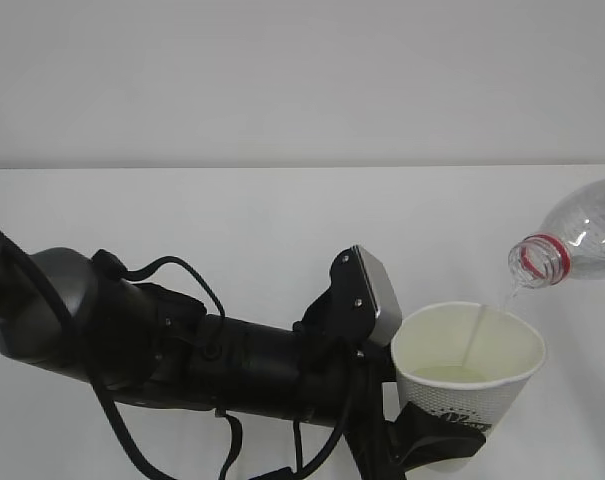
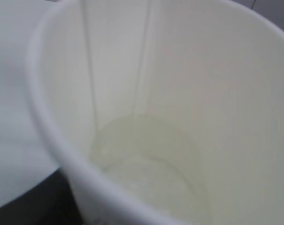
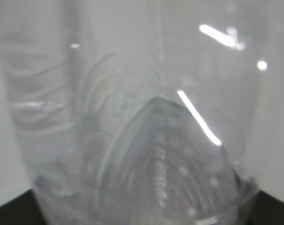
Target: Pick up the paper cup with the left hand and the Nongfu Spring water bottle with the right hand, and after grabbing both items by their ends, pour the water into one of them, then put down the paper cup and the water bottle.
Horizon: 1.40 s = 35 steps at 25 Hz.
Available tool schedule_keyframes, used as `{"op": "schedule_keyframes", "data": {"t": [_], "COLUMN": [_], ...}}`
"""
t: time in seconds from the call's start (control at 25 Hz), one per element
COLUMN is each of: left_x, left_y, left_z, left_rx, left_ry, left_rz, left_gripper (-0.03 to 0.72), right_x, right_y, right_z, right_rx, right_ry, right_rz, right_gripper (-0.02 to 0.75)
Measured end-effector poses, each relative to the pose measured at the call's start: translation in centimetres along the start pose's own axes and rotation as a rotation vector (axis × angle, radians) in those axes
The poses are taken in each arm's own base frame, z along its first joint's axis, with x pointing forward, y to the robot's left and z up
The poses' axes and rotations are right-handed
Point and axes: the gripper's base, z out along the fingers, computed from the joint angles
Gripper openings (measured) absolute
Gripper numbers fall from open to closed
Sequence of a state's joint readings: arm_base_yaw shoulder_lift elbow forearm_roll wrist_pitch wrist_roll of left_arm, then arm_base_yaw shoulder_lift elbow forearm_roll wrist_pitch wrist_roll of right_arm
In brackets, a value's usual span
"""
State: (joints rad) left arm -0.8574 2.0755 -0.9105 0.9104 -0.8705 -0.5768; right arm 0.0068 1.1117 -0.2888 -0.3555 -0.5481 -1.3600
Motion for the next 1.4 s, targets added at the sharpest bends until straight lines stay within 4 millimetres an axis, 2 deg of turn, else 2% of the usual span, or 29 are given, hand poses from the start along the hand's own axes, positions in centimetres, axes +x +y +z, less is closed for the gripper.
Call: {"op": "schedule_keyframes", "data": {"t": [1.4], "left_x": [0.00], "left_y": [0.00], "left_z": [0.00], "left_rx": [0.000], "left_ry": [0.000], "left_rz": [0.000], "left_gripper": [0.501], "right_x": [0.00], "right_y": [0.00], "right_z": [0.00], "right_rx": [0.000], "right_ry": [0.000], "right_rz": [-0.005], "right_gripper": [0.468]}}
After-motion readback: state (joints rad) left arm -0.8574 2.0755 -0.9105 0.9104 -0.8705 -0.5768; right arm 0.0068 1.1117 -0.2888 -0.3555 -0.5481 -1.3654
